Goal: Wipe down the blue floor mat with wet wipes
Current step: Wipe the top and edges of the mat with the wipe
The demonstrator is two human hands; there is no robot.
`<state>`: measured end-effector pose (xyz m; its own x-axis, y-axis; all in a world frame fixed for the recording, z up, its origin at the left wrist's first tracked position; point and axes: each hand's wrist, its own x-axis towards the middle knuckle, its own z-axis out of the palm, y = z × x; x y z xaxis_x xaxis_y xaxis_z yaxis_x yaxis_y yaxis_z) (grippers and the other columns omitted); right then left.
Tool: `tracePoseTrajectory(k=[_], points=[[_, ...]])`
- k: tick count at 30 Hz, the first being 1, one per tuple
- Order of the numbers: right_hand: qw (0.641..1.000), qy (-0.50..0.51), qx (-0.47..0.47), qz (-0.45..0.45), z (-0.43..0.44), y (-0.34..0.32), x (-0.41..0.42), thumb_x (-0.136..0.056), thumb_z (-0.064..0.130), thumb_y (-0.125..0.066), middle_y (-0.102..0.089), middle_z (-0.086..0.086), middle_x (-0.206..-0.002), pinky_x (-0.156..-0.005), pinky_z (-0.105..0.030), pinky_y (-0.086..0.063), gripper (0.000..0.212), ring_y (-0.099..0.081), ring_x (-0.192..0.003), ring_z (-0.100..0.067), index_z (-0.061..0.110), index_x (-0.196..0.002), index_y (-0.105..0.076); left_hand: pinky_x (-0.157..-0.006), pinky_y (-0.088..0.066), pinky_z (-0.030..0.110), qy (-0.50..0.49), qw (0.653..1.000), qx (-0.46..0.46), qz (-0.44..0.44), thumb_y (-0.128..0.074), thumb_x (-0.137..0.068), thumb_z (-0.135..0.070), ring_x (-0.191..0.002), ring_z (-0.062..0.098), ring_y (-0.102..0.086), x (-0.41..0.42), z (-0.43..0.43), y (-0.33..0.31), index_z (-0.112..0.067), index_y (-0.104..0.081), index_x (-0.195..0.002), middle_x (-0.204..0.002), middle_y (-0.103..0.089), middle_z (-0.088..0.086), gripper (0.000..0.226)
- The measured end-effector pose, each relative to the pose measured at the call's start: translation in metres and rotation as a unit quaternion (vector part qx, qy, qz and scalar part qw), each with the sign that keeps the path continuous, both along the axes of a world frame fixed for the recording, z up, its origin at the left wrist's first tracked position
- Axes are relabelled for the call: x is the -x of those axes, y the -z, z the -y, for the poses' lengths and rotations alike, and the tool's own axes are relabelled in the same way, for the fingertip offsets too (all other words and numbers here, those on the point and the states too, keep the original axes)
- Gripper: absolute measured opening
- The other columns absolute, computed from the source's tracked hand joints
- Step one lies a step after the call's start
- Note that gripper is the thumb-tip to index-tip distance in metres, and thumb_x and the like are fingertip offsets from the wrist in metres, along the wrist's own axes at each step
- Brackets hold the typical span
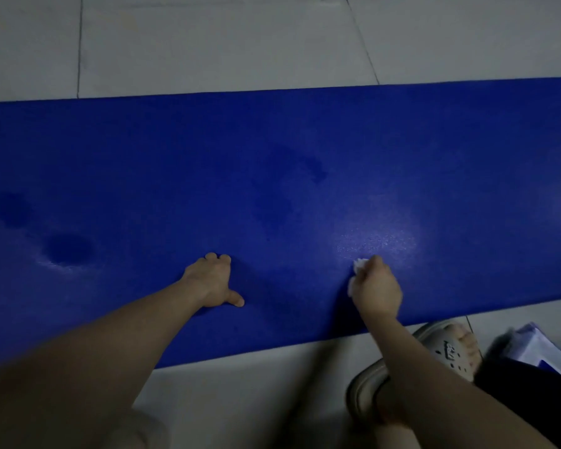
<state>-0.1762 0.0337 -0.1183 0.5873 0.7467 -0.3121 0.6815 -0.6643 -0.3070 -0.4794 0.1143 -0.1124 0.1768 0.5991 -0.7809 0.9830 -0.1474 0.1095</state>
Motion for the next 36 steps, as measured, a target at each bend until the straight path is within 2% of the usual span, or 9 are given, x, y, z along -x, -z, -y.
tracePoseTrajectory(k=[5,9,13,18,22,25,27,30,36], points=[[0.995,0.069,-0.05,-0.042,-0.007,0.008,0.021,-0.102,0.019,-0.053,-0.068,-0.012,-0.108,-0.073,-0.03,-0.037,0.008,-0.064,-0.091,-0.029,0.011,-0.101,-0.053,-0.097,-0.05,0.038,-0.001,1.0,-0.001,0.0,-0.077,-0.071,-0.073,-0.124,0.027,-0.049,-0.002,0.0,-0.001,-0.015,-0.031,-0.15,-0.142,-0.041,0.009,0.107],[0.993,0.022,-0.067,-0.099,-0.016,0.016,0.076,-0.101,0.015,-0.053,-0.069,-0.003,-0.11,-0.077,-0.028,-0.046,0.004,-0.067,-0.095,-0.023,0.015,-0.104,-0.055,-0.098,-0.049,0.037,-0.001,1.0,0.001,-0.001,-0.077,-0.071,-0.072,-0.123,0.026,-0.049,-0.001,0.0,0.001,-0.016,-0.033,-0.149,-0.141,-0.041,0.008,0.106],[0.983,-0.141,-0.064,-0.095,-0.026,0.021,0.126,-0.103,0.016,-0.047,-0.066,-0.004,-0.112,-0.075,-0.032,-0.048,0.013,-0.066,-0.093,-0.023,0.012,-0.111,-0.056,-0.1,-0.049,0.037,0.0,1.0,-0.004,-0.008,-0.076,-0.071,-0.072,-0.125,0.026,-0.048,-0.001,0.001,0.003,-0.015,-0.03,-0.151,-0.143,-0.041,0.009,0.109],[0.925,-0.373,-0.031,-0.067,-0.036,0.019,0.145,-0.104,0.022,-0.045,-0.062,-0.009,-0.105,-0.059,-0.035,-0.038,0.014,-0.06,-0.08,-0.025,0.012,-0.109,-0.053,-0.096,-0.048,0.034,-0.003,1.0,-0.01,-0.006,-0.076,-0.071,-0.072,-0.125,0.025,-0.048,-0.001,0.0,0.002,-0.016,-0.031,-0.151,-0.144,-0.04,0.008,0.108],[0.961,-0.27,-0.015,-0.062,-0.042,0.018,0.084,-0.087,0.018,-0.069,-0.064,0.004,-0.112,-0.068,-0.031,-0.046,0.025,-0.066,-0.094,-0.022,0.018,-0.109,-0.057,-0.096,-0.049,0.035,-0.005,1.0,-0.009,-0.001,-0.077,-0.071,-0.072,-0.123,0.024,-0.048,-0.002,0.001,0.001,-0.017,-0.033,-0.149,-0.14,-0.042,0.007,0.105],[0.988,-0.152,0.019,-0.027,-0.038,0.013,0.02,-0.088,0.014,-0.062,-0.066,0.015,-0.108,-0.069,-0.03,-0.043,0.02,-0.066,-0.094,-0.017,0.024,-0.103,-0.051,-0.097,-0.05,0.037,-0.01,1.0,-0.007,0.005,-0.078,-0.071,-0.071,-0.123,0.024,-0.048,-0.001,0.001,0.0,-0.017,-0.034,-0.148,-0.139,-0.042,0.007,0.104],[0.997,-0.08,0.018,0.008,-0.035,0.011,-0.013,-0.09,0.012,-0.056,-0.069,0.008,-0.109,-0.069,-0.032,-0.043,0.017,-0.066,-0.093,-0.021,0.021,-0.103,-0.049,-0.097,-0.05,0.037,-0.01,1.0,-0.008,0.007,-0.078,-0.07,-0.071,-0.122,0.024,-0.048,-0.001,0.002,0.0,-0.017,-0.034,-0.147,-0.138,-0.042,0.006,0.104],[1.0,0.0,0.016,0.021,-0.039,0.012,-0.022,-0.087,0.007,-0.066,-0.065,-0.008,-0.114,-0.07,-0.034,-0.044,0.03,-0.065,-0.094,-0.032,0.011,-0.111,-0.051,-0.097,-0.05,0.037,-0.007,1.0,-0.01,0.01,-0.078,-0.071,-0.071,-0.122,0.024,-0.048,-0.001,0.002,0.001,-0.018,-0.034,-0.147,-0.138,-0.042,0.006,0.103],[0.997,-0.047,-0.047,-0.026,-0.06,0.022,0.058,-0.096,0.002,-0.05,-0.067,-0.008,-0.116,-0.069,-0.031,-0.046,0.019,-0.068,-0.095,-0.027,0.01,-0.114,-0.052,-0.099,-0.049,0.036,-0.007,1.0,-0.012,0.004,-0.078,-0.071,-0.07,-0.122,0.023,-0.047,-0.003,0.002,0.001,-0.017,-0.034,-0.148,-0.139,-0.042,0.006,0.103]])
